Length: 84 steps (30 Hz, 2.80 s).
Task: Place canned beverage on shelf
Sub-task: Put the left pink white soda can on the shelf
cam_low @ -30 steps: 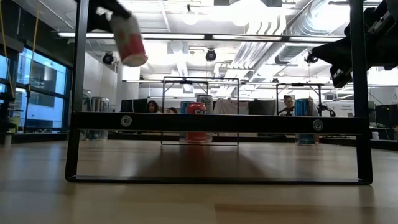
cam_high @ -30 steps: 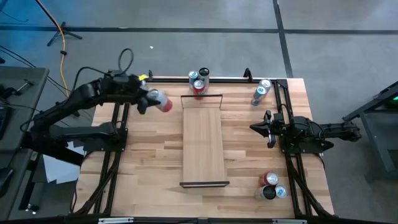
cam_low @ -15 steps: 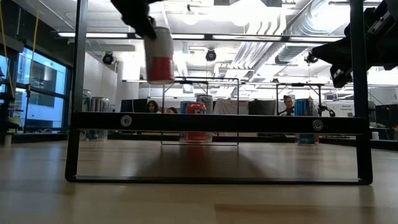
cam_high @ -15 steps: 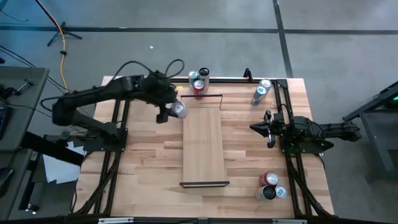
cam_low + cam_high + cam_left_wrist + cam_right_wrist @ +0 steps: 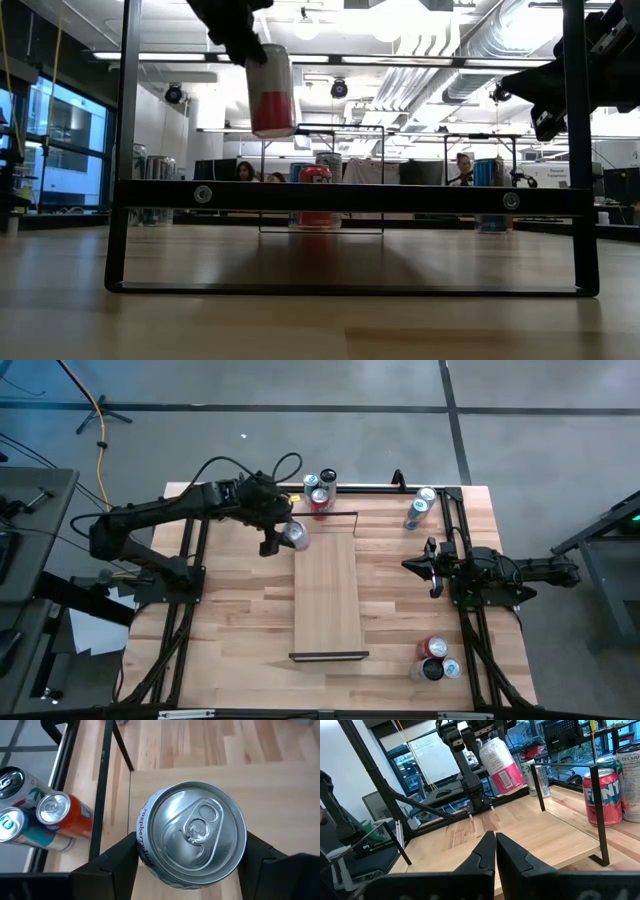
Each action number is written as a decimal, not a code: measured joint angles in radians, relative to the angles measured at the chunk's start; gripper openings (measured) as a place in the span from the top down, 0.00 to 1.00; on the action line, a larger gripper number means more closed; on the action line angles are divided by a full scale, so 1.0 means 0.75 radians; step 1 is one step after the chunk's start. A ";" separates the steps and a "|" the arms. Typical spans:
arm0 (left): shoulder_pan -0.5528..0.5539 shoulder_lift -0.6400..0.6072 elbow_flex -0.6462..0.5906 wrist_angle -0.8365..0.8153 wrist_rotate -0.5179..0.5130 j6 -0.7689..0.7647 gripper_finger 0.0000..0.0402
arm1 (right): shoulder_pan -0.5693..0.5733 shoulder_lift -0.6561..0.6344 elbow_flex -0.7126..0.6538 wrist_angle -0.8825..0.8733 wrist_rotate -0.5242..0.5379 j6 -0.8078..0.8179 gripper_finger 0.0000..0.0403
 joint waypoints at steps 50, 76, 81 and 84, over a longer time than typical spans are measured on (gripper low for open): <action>0.010 0.376 0.000 0.163 -0.067 -0.015 0.38 | 0.000 0.000 0.000 0.000 0.000 0.000 1.00; 0.010 0.370 -0.001 0.148 -0.063 0.027 0.15 | 0.000 0.000 0.000 0.000 0.000 0.000 1.00; 0.010 0.329 -0.001 0.152 -0.062 0.059 0.08 | 0.000 0.000 -0.001 0.000 0.000 0.000 1.00; 0.010 0.289 -0.001 0.159 -0.061 0.059 0.05 | 0.000 0.000 0.000 0.000 0.000 0.000 1.00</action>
